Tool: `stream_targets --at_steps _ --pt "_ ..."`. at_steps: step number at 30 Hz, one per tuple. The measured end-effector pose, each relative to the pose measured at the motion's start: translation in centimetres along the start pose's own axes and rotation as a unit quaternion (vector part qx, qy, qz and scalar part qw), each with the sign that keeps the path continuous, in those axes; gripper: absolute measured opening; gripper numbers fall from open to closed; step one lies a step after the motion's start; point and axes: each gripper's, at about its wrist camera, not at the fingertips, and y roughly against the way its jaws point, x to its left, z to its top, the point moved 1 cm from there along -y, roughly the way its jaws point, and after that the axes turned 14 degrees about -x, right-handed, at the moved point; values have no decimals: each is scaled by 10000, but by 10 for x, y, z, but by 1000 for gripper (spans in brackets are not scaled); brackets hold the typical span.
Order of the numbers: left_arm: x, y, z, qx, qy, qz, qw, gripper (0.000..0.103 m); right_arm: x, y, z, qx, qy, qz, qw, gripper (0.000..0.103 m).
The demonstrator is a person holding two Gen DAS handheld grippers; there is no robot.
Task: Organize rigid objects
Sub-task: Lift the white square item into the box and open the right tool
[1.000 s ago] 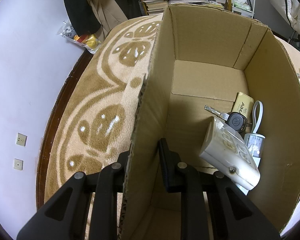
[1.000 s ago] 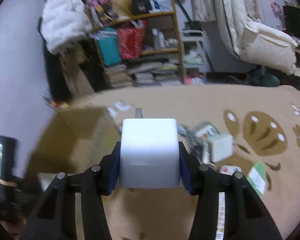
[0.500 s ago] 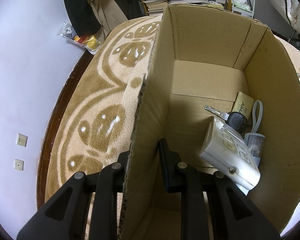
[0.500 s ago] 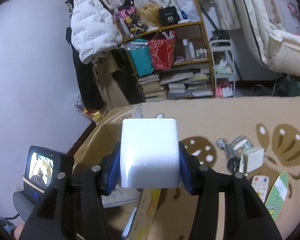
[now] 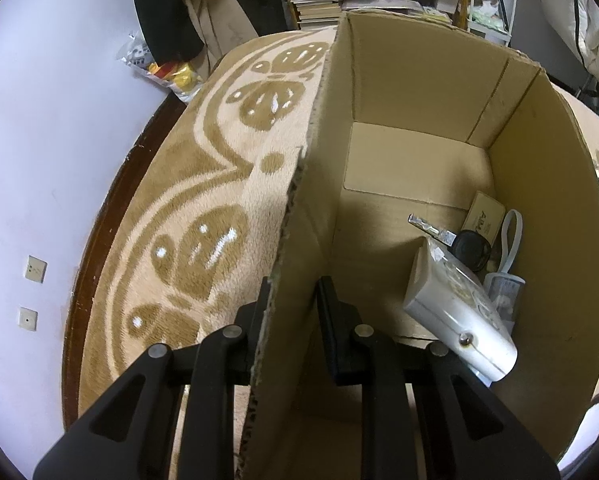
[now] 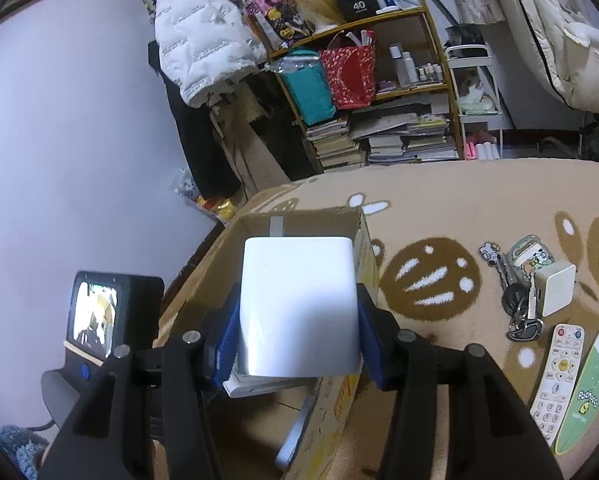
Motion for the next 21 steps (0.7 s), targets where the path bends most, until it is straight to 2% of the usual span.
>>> stream_targets --at_steps 5,12,21 --pt "2 -1 0 16 78 -27 10000 20 3 -12 -12 245 122 -64 9996 55" --pt "2 -1 0 14 69 -27 10000 20 5 -11 -17 150 357 -151 9991 56" --pt "-1 -1 -1 13 10 33 10000 20 8 -8 -17 116 404 -3 9991 58"
